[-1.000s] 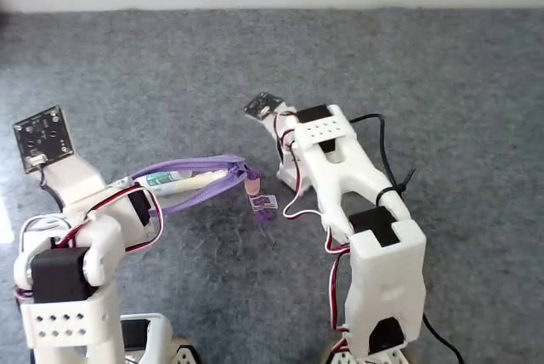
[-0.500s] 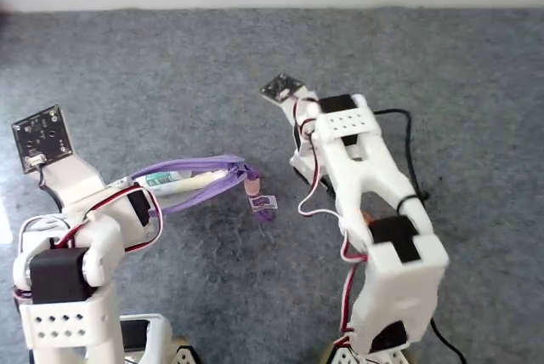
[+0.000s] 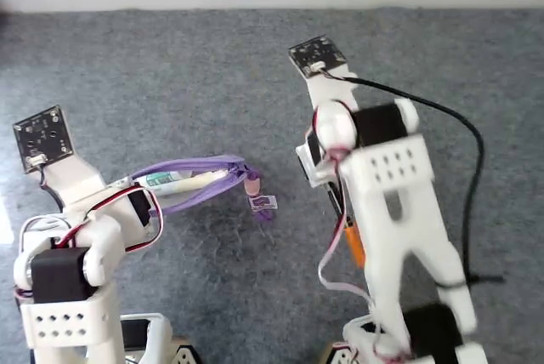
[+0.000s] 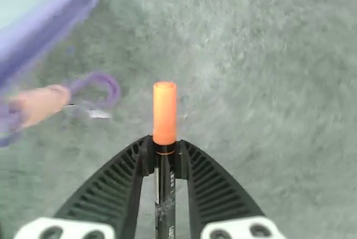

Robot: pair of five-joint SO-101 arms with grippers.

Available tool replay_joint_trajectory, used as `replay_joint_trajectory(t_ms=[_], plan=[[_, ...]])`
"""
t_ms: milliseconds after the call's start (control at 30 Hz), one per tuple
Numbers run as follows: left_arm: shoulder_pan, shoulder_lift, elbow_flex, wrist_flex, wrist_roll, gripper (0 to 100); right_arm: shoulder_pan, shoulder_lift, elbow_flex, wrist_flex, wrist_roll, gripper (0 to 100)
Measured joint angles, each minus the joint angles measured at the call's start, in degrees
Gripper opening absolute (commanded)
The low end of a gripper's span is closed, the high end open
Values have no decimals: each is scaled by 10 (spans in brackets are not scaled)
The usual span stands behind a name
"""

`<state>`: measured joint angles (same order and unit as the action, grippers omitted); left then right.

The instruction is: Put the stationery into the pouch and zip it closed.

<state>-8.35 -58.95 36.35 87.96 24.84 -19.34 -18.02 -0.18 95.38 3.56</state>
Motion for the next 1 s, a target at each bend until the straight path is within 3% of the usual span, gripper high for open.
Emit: replay_joint_trajectory(t_ms=[167, 300, 633, 1000], plan=[[0, 0, 0, 0, 0, 13, -71, -128, 0, -6, -140, 8], [0, 0, 0, 0, 0, 13, -146, -223, 0, -70, -207, 8], [0, 0, 0, 0, 0, 13, -226, -285, 8, -319, -284, 9], [0, 0, 0, 0, 0, 13, -242, -284, 202, -584, -291, 9]])
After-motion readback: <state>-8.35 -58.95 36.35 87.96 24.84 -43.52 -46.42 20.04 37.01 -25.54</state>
